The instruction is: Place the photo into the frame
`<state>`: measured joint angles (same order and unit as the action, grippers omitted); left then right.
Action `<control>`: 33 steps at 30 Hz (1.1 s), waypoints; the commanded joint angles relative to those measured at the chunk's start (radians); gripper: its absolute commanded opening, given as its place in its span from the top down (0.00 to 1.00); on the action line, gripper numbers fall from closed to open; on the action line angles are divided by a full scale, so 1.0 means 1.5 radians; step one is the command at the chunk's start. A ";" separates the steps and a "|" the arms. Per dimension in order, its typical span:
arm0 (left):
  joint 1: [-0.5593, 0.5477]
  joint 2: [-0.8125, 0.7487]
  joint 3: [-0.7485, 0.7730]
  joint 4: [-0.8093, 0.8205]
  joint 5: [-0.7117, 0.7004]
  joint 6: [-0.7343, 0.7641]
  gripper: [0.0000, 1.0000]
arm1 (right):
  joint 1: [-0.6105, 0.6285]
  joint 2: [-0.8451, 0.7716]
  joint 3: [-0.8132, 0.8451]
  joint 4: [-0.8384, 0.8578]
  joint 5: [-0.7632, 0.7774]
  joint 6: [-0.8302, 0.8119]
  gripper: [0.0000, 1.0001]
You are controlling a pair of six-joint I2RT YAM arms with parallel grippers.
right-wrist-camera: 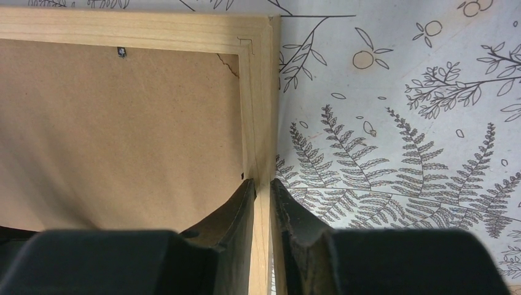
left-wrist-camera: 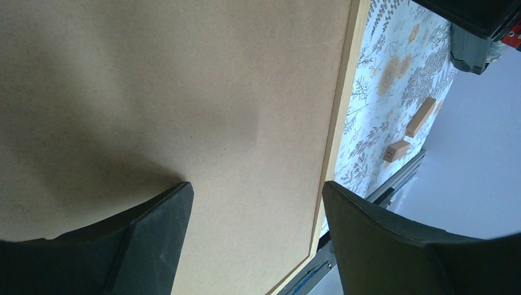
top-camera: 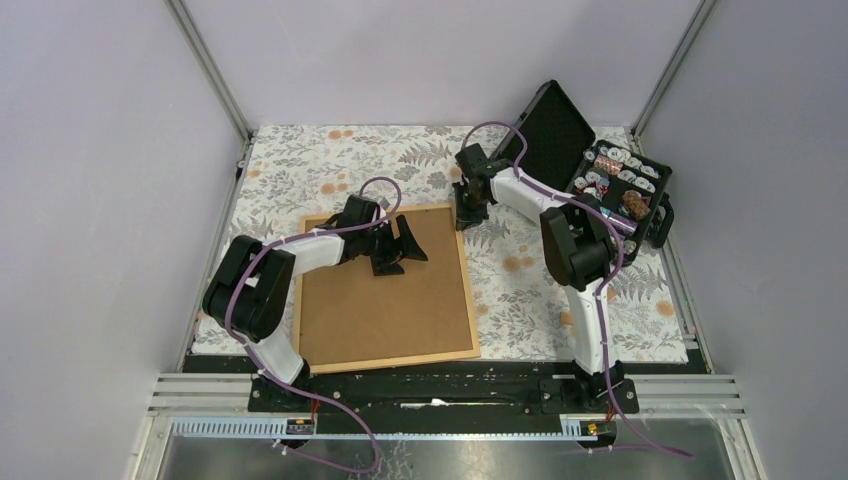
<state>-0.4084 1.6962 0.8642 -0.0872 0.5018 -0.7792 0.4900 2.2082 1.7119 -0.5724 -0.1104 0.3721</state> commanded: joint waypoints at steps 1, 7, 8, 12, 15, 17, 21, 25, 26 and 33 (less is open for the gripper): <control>-0.002 0.022 -0.023 -0.008 -0.032 0.017 0.17 | 0.024 0.070 -0.001 -0.017 -0.004 0.011 0.77; -0.002 0.020 -0.023 -0.008 -0.030 0.017 0.17 | 0.030 0.096 0.018 -0.017 -0.005 0.018 0.75; -0.002 0.020 -0.024 -0.008 -0.030 0.017 0.17 | 0.031 0.101 0.018 -0.018 0.000 0.020 0.75; -0.002 0.019 -0.026 -0.007 -0.029 0.017 0.17 | 0.040 0.115 0.025 -0.037 0.028 0.028 0.75; -0.002 0.021 -0.028 -0.004 -0.027 0.016 0.17 | 0.043 0.123 0.019 -0.041 0.042 0.044 0.75; -0.001 0.021 -0.029 -0.004 -0.026 0.016 0.17 | 0.046 0.130 0.019 -0.047 0.053 0.052 0.75; -0.002 0.019 -0.031 -0.003 -0.027 0.018 0.17 | 0.060 0.161 0.044 -0.083 0.102 0.059 0.75; -0.002 0.020 -0.037 0.001 -0.025 0.016 0.17 | 0.067 0.181 0.052 -0.085 0.081 0.062 0.75; -0.001 0.020 -0.038 0.003 -0.025 0.015 0.17 | 0.072 0.183 0.055 -0.085 0.080 0.063 0.75; -0.002 0.016 -0.041 0.003 -0.023 0.015 0.17 | 0.087 0.209 0.099 -0.113 0.109 0.077 0.67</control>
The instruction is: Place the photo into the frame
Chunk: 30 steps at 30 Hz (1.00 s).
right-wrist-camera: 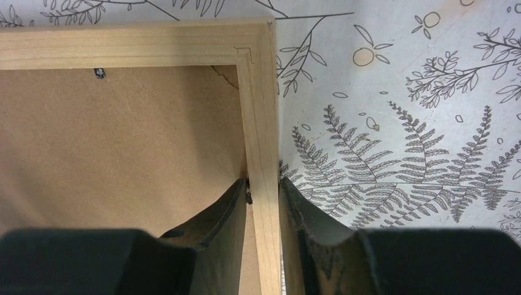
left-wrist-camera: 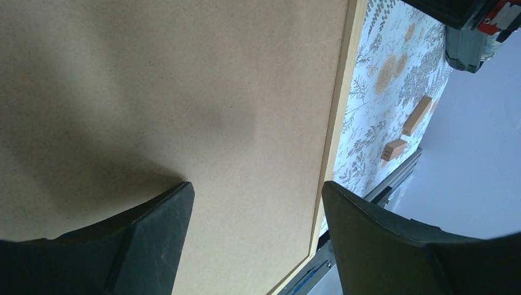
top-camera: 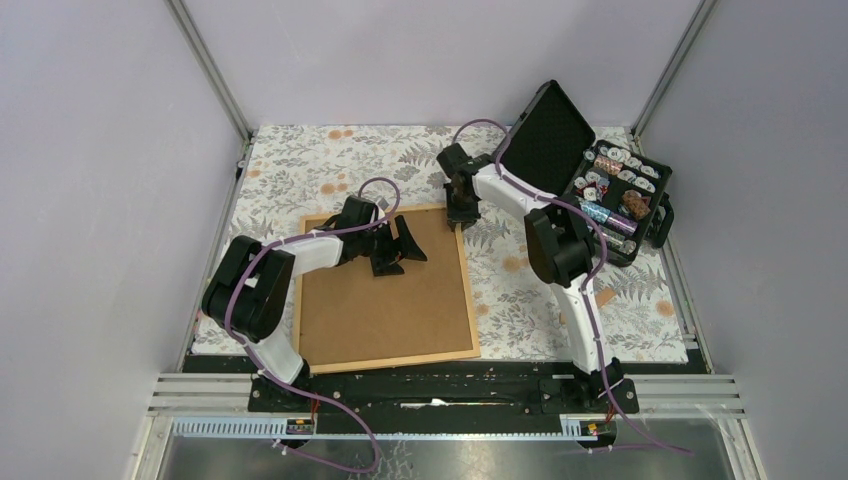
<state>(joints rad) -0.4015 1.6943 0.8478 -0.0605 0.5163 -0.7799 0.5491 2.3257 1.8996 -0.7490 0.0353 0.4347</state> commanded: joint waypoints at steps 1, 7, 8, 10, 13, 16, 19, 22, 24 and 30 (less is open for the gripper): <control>-0.006 0.016 -0.030 -0.014 -0.033 0.015 0.17 | 0.050 0.137 -0.014 -0.009 0.021 0.036 0.66; -0.007 0.012 -0.034 -0.011 -0.032 0.013 0.17 | 0.055 0.172 0.054 -0.061 0.005 0.032 0.58; -0.007 0.010 -0.034 -0.011 -0.031 0.013 0.17 | 0.055 0.177 0.078 -0.072 -0.025 0.021 0.57; -0.007 0.003 -0.034 -0.013 -0.031 0.014 0.17 | 0.055 0.140 0.113 -0.065 -0.072 0.007 0.48; -0.007 -0.010 -0.019 -0.025 -0.027 0.020 0.17 | 0.053 0.053 0.168 -0.063 -0.068 -0.022 0.27; -0.007 -0.035 0.004 -0.046 -0.017 0.032 0.15 | 0.045 -0.027 0.144 -0.083 -0.089 -0.075 0.19; -0.007 -0.077 0.026 -0.079 -0.028 0.048 0.12 | 0.046 -0.121 -0.031 -0.070 -0.100 -0.125 0.20; -0.006 -0.117 0.049 -0.122 -0.050 0.073 0.10 | 0.046 -0.224 -0.250 -0.002 -0.061 -0.135 0.22; -0.006 -0.138 0.058 -0.145 -0.062 0.087 0.09 | 0.048 -0.278 -0.346 0.056 -0.095 -0.137 0.24; -0.005 -0.137 0.063 -0.174 -0.063 0.106 0.07 | 0.069 -0.358 -0.453 0.127 -0.134 -0.103 0.27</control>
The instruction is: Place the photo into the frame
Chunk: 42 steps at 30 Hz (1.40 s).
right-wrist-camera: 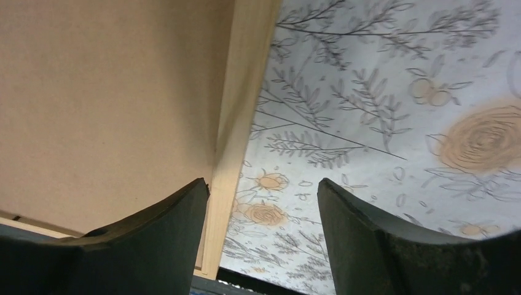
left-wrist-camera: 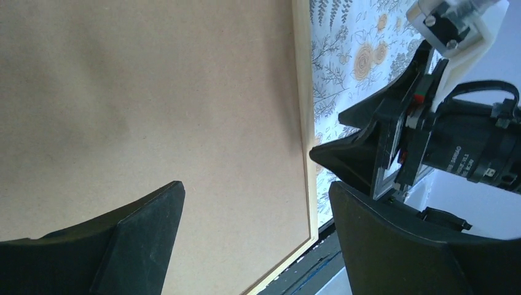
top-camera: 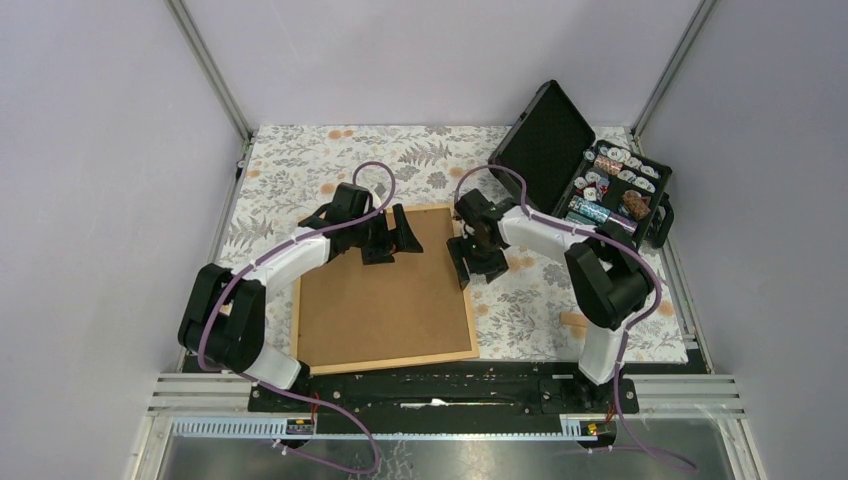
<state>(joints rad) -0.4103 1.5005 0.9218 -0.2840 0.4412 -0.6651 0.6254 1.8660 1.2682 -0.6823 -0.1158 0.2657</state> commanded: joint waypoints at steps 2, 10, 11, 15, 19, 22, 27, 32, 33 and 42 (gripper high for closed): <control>0.000 -0.011 0.001 -0.018 -0.012 0.023 0.08 | 0.020 -0.062 -0.056 0.096 -0.048 0.026 0.27; 0.000 -0.013 -0.034 0.014 -0.001 0.003 0.07 | 0.067 -0.006 -0.057 0.069 0.005 -0.022 0.42; 0.000 -0.013 -0.032 0.014 -0.001 0.004 0.07 | 0.067 0.000 -0.053 0.067 0.012 -0.038 0.51; 0.000 -0.011 -0.025 0.007 -0.003 0.010 0.07 | 0.054 0.038 0.003 0.060 0.052 -0.145 0.75; 0.000 0.000 -0.022 0.005 -0.008 0.017 0.07 | 0.028 0.110 0.086 0.084 0.114 -0.338 0.92; 0.000 0.012 -0.020 0.003 -0.007 0.022 0.07 | 0.003 0.180 0.183 0.102 0.201 -0.449 0.96; 0.000 0.016 -0.033 0.003 -0.012 0.027 0.07 | -0.010 0.281 0.337 0.221 0.321 -0.587 0.82; 0.000 0.029 -0.054 0.027 -0.003 0.023 0.07 | -0.007 0.336 0.627 0.032 0.370 -0.364 0.14; 0.000 0.039 -0.058 0.032 0.004 0.019 0.07 | -0.007 0.308 0.612 0.014 0.362 -0.293 0.06; -0.067 0.045 -0.132 0.091 0.073 -0.025 0.07 | -0.015 -0.065 0.056 0.123 0.103 0.208 0.05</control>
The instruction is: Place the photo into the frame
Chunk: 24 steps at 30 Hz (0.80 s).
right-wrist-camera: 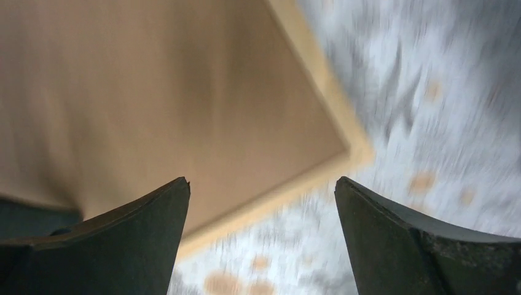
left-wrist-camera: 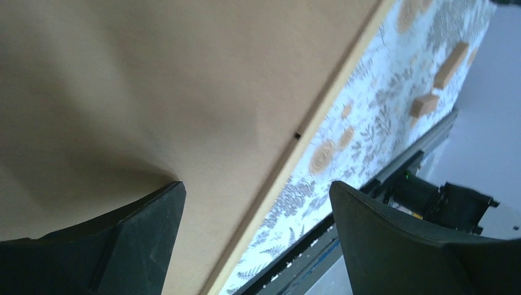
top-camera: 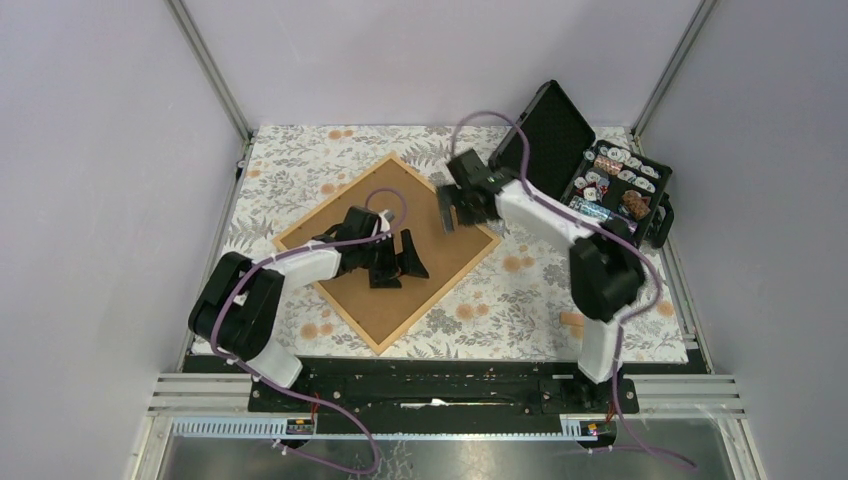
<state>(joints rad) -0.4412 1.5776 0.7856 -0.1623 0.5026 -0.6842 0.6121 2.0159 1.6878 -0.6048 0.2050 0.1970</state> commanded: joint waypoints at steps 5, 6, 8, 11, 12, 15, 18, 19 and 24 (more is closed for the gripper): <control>-0.066 -0.025 -0.072 0.014 0.038 -0.032 0.07 | -0.031 -0.246 -0.386 0.173 -0.182 0.352 0.10; -0.070 -0.023 -0.076 0.019 0.044 -0.038 0.07 | -0.034 -0.237 -0.393 0.178 -0.197 0.357 0.12; -0.084 -0.017 -0.082 0.034 0.054 -0.052 0.07 | -0.035 -0.210 -0.402 0.200 -0.235 0.360 0.15; -0.114 0.004 -0.086 0.062 0.061 -0.075 0.07 | -0.036 -0.174 -0.418 0.263 -0.265 0.368 0.21; -0.124 0.016 -0.089 0.078 0.063 -0.086 0.07 | -0.035 -0.159 -0.416 0.283 -0.275 0.367 0.24; -0.162 0.065 -0.090 0.153 0.091 -0.126 0.07 | -0.035 -0.105 -0.380 0.311 -0.296 0.351 0.33; -0.208 0.113 -0.061 0.196 0.107 -0.159 0.07 | -0.035 -0.065 -0.337 0.306 -0.296 0.323 0.33; -0.223 0.122 -0.050 0.209 0.108 -0.169 0.07 | -0.034 -0.056 -0.322 0.304 -0.295 0.312 0.33; -0.256 0.168 0.040 0.209 0.122 -0.176 0.07 | -0.037 -0.016 -0.229 0.210 -0.254 0.255 0.31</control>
<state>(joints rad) -0.7559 1.7458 0.7998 0.1905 0.6537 -0.9283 0.5365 1.9327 1.2396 -0.2741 -0.1822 0.6540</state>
